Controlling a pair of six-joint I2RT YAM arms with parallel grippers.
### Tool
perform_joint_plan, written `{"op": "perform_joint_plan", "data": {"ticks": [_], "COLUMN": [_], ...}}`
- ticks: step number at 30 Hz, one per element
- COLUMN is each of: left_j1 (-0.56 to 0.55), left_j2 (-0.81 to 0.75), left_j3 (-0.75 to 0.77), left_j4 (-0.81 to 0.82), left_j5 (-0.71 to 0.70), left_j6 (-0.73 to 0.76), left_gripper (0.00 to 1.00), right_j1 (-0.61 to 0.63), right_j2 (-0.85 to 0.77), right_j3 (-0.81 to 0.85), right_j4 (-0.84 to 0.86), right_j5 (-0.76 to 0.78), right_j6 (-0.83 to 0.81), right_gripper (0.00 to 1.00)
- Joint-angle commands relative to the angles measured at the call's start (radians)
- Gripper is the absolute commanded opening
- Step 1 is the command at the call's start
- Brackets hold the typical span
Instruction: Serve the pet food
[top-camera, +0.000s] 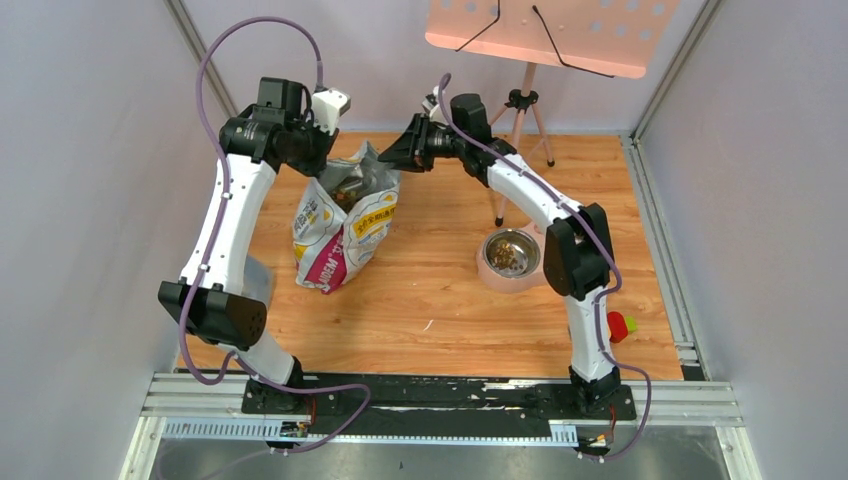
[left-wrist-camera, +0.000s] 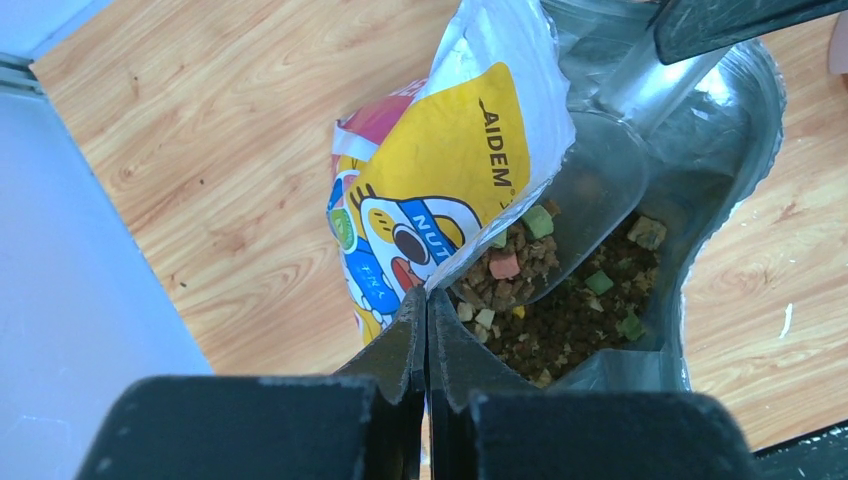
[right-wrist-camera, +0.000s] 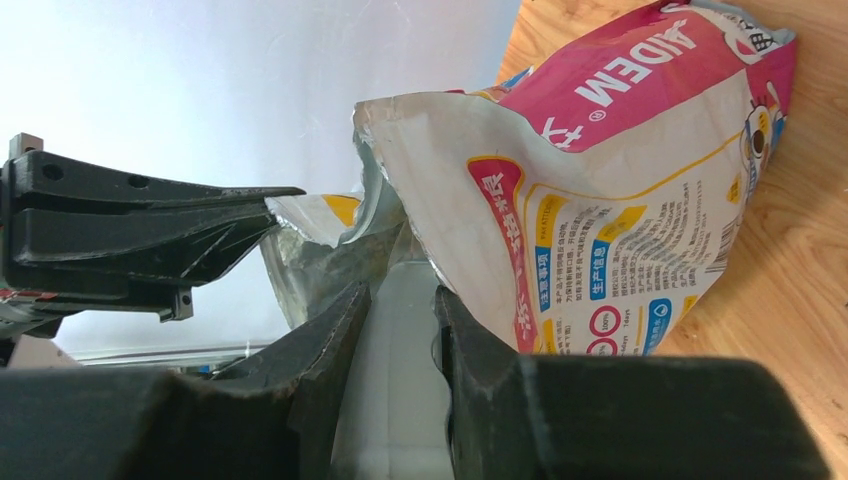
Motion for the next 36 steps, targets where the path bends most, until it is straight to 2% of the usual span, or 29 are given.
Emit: {"op": "perform_joint_plan", "data": {"ticks": [1,9,20,23,26,27,30,32,36], "left_j1": [0.0,0.0,0.0,0.0,0.0,0.0,0.0,0.0,0.0], "left_j2": [0.004,0.005,0.021,0.022,0.022,0.023,0.025,0.026,0.027], "left_j3": [0.055,0.073,0.132,0.133,0.132,0.134,0.136,0.134,0.129], "left_j4": [0.057,0.059,0.035,0.029,0.031,0.031,0.031,0.031,0.028], "left_j5": [-0.029,-0.027,0.009,0.003,0.001,0.006,0.008,0.005,0.006], "left_j6": [0.027,0.02,-0.019,-0.01,-0.007,-0.007,-0.007,-0.002,0.004], "left_gripper": [0.0,0.0,0.0,0.0,0.0,0.0,0.0,0.0,0.0], "right_j1": [-0.008,-0.068,-0.052,-0.051,-0.052,-0.057,-0.084,-0.093,-0.108], "right_j2": [-0.076,-0.2,-0.22,-0.217,-0.213,-0.22,-0.219,-0.202,-0.177], "right_j3": [0.0,-0.108,-0.055,-0.065,-0.086,-0.111,-0.216,-0.242,-0.232], "right_j4": [0.099,0.018,-0.115,-0.114,-0.087,-0.056,0.205,0.319,0.318], "right_j5": [-0.067,0.036,0.084,0.103,0.102,0.09,-0.067,-0.136,-0.153], "right_j6": [0.073,0.09,-0.211,-0.216,-0.165,-0.101,0.123,0.213,0.293], "right_gripper": [0.0,0.0,0.0,0.0,0.0,0.0,0.0,0.0,0.0]}}
